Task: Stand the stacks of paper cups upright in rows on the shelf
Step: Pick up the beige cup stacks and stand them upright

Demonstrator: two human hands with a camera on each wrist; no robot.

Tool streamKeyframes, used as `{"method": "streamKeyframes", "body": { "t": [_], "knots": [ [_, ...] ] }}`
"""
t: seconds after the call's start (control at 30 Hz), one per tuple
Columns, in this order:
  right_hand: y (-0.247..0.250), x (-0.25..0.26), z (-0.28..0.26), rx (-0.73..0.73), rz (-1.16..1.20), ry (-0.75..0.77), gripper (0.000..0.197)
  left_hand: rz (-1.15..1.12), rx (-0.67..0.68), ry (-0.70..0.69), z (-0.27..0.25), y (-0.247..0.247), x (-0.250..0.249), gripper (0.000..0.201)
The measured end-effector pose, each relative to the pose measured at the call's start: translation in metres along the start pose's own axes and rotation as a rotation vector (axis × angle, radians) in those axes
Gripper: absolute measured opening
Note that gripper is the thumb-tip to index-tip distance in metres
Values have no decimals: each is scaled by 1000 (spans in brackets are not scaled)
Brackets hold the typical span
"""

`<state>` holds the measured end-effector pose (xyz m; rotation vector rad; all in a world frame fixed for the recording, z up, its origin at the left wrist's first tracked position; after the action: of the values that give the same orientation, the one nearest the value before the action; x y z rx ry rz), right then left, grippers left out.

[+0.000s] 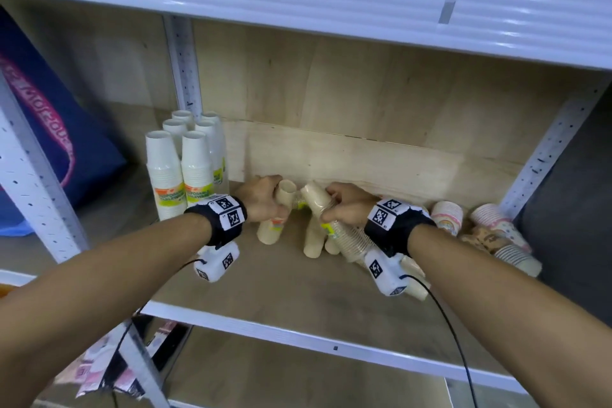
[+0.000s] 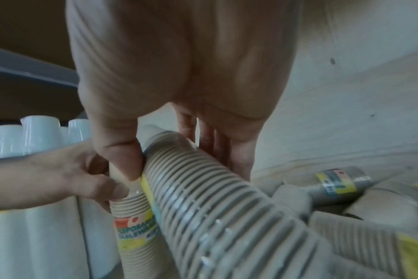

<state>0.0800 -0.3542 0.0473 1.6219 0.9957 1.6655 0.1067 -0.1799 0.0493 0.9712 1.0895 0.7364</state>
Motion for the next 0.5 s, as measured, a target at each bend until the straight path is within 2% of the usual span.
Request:
{"method": "streamKeyframes", "body": {
  "t": [0.13,0.23,0.33,0.5],
  "knots": [
    [9,24,23,-83,83,8,49,-136,-81,124,9,21,16,36],
    [7,40,36,-133,116,35,55,-141,-113,209,14,30,27,40],
    [-3,46,47,-143,191,35,59,-124,-107,255,16,31,33,43],
    [-32,47,59,-106,218,40,55,-88,-67,305,15,19,41,37]
  ]
}}
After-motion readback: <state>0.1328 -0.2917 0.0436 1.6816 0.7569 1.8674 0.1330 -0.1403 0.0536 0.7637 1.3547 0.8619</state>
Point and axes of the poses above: each hand's wrist, its own z-axis towards the middle knuckle, its own y-axis out of the back of the hand, x = y × z, the point moved 10 cm from there along z, towards the middle knuckle, and after that the axes turned 6 degrees about -x, right-handed, at the moved point
